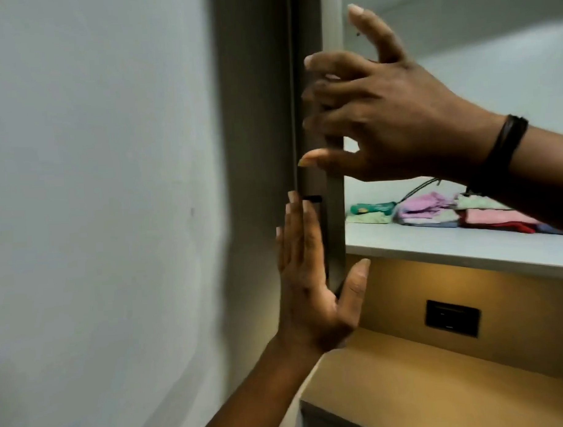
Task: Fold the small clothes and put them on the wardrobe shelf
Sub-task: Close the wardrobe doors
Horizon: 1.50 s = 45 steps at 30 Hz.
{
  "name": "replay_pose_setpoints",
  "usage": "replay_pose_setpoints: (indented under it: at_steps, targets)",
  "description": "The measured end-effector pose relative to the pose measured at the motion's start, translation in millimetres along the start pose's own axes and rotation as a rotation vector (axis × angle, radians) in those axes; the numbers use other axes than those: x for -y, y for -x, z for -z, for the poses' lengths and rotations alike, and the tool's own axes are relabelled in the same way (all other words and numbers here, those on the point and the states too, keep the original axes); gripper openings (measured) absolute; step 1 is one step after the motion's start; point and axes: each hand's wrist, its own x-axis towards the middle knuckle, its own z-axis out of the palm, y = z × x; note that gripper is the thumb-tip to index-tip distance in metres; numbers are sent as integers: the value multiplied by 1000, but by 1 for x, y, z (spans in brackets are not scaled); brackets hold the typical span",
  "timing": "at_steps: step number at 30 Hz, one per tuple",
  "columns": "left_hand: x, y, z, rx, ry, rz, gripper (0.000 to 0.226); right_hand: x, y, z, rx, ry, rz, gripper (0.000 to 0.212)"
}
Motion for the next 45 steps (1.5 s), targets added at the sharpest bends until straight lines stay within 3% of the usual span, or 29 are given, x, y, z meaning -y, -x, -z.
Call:
replay_pose_setpoints:
  at_steps: [5, 12, 23, 30, 35, 39, 45]
  targets:
    - [-28, -14, -82, 11, 44, -29, 69, -32, 60, -12, 135, 131, -206, 74]
    - [-39, -39, -195, 126, 57, -30, 69, -81, 134, -77, 335, 178, -393, 73]
    - [-21, -63, -288, 258, -229, -71, 83, -118, 173, -173, 367, 140, -539, 81]
    - [-12, -65, -306, 270, -234, -53, 89, -124, 177, -195, 367, 129, -566, 80]
    - [-13, -56, -291, 343, -232, -62, 89, -118, 180, -175, 434, 91, -578, 75]
    - [-11, -44, -256, 301, -133, -51, 87, -95, 214, -114, 370, 88, -770, 70]
    - [-73, -79, -209, 98, 134, -285, 79, -60, 299, 47, 96, 544, -827, 60]
